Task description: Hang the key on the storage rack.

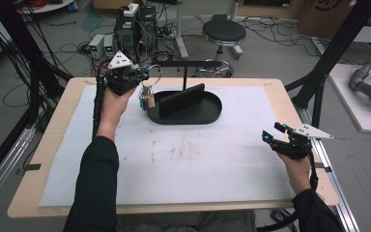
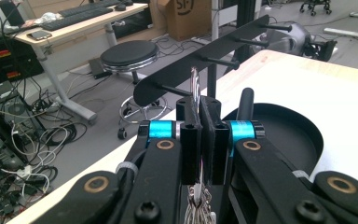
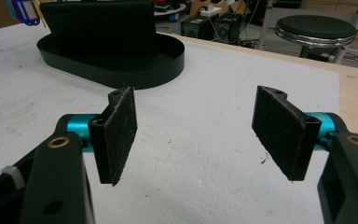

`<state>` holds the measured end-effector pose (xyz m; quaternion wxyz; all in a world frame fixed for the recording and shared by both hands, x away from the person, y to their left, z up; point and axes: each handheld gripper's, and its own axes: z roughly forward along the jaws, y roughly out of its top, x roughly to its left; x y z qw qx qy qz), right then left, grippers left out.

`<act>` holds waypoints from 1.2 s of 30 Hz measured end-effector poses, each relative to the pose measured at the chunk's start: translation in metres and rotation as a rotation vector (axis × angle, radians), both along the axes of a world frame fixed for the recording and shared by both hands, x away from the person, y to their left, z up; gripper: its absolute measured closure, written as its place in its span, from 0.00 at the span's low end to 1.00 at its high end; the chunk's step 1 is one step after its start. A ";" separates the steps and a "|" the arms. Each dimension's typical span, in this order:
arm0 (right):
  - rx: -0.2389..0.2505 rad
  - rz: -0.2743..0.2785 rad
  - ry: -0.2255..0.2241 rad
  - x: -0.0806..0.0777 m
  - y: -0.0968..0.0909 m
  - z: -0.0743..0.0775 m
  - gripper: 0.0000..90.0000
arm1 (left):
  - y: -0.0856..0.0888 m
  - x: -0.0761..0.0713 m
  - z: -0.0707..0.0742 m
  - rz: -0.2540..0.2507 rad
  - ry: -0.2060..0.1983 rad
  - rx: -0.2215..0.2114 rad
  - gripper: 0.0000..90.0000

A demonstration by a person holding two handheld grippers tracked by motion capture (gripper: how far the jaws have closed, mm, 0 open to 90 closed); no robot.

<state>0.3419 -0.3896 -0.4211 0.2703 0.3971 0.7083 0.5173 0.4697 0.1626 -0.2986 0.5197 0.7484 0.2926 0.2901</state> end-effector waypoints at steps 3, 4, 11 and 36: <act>0.003 -0.002 0.000 0.000 0.000 0.000 0.35 | 0.001 0.001 -0.001 0.008 0.008 -0.003 0.96; 0.004 -0.001 0.003 0.000 0.000 0.000 0.35 | 0.001 0.002 -0.002 0.010 0.010 0.002 0.96; -0.002 -0.001 0.000 0.000 0.000 0.000 0.35 | 0.001 0.004 -0.006 0.022 0.025 -0.004 0.96; -0.003 0.001 0.007 0.001 0.000 -0.001 0.35 | -0.007 0.013 -0.026 0.079 0.076 0.037 0.95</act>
